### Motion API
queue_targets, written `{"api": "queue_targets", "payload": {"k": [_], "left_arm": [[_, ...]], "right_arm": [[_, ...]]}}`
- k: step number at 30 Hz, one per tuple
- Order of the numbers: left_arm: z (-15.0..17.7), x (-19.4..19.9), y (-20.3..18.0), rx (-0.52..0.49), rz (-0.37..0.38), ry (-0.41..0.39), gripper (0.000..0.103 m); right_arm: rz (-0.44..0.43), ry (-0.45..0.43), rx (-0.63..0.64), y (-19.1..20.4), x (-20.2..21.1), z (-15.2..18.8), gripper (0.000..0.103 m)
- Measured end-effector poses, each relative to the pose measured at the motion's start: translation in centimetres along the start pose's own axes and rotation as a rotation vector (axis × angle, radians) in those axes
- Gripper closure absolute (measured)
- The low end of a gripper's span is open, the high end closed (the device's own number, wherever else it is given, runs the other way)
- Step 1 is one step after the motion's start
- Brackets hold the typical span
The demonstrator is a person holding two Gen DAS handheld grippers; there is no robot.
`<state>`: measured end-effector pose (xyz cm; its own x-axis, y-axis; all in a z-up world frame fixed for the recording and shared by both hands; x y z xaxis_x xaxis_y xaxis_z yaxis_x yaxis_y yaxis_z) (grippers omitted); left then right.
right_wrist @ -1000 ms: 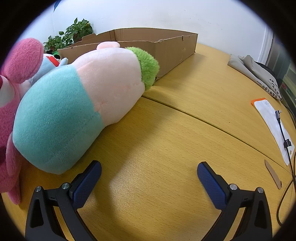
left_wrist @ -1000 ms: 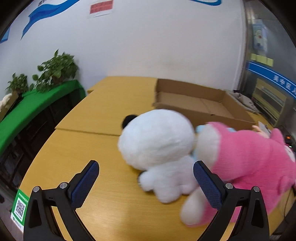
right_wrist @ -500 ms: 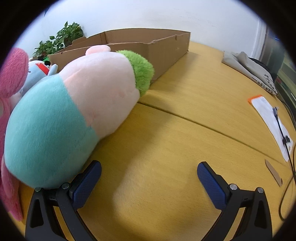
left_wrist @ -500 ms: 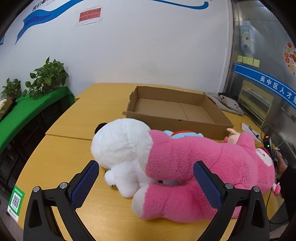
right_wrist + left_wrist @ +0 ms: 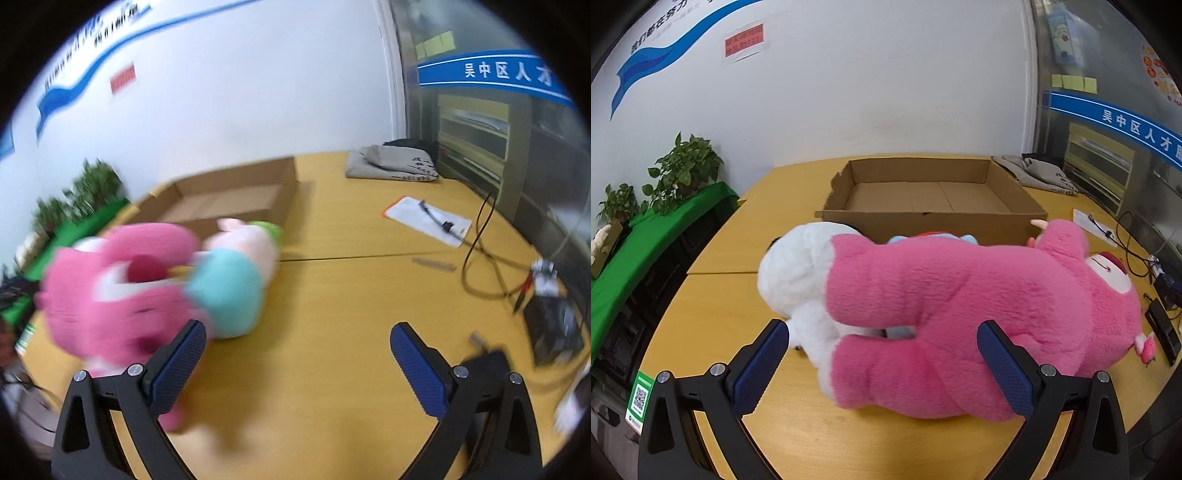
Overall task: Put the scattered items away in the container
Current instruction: 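Move both grippers toward the large pink plush bear on the table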
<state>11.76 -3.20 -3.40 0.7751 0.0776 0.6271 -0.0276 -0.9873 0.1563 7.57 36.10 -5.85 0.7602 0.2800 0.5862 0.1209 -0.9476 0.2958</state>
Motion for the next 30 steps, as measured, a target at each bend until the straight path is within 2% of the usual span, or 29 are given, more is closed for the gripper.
{"api": "queue_targets", "payload": {"k": [3,5,8,14,21,30], "left_arm": [[0.4,0.3,-1.3,-0.021,0.027,0.001,0.0],[0.7,0.8,-2.0,-0.031,0.033,-0.006,0.0],[1.0,1.4,-2.4,-0.032,0.05,-0.01,0.0],[1.5,2.5,-2.1,-0.011,0.074,-0.037,0.0],[2.1,2.4,-2.2,0.004,0.116,-0.038,0.0],[2.0,1.9,-3.5,-0.012,0.176,-0.048,0.0]], "right_arm": [[-0.028,-0.003,-0.063,2.8,1.4,2.8,0.002],[-0.076,0.005,-0.107,4.5,1.7,4.0,0.002],[-0.108,0.005,-0.088,7.2,2.2,5.1,0.002],[-0.082,-0.001,-0.009,10.5,2.8,5.6,0.002],[0.006,-0.005,0.025,11.5,2.1,5.2,0.002],[0.024,0.035,0.048,11.9,0.7,5.7,0.002]]}}
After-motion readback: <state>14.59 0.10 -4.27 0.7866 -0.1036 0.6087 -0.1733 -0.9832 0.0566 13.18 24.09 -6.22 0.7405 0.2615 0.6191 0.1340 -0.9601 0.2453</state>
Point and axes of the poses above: each gripper's, at about its wrist camera, not at the fingertips, and x roughly against the way its jaws point, y to its left, z to its underside, the point moved 6 cm from there along -x, roughly the way its jaws point, and after that the axes turned 9 degrees about -x, right-handed, at the moved point
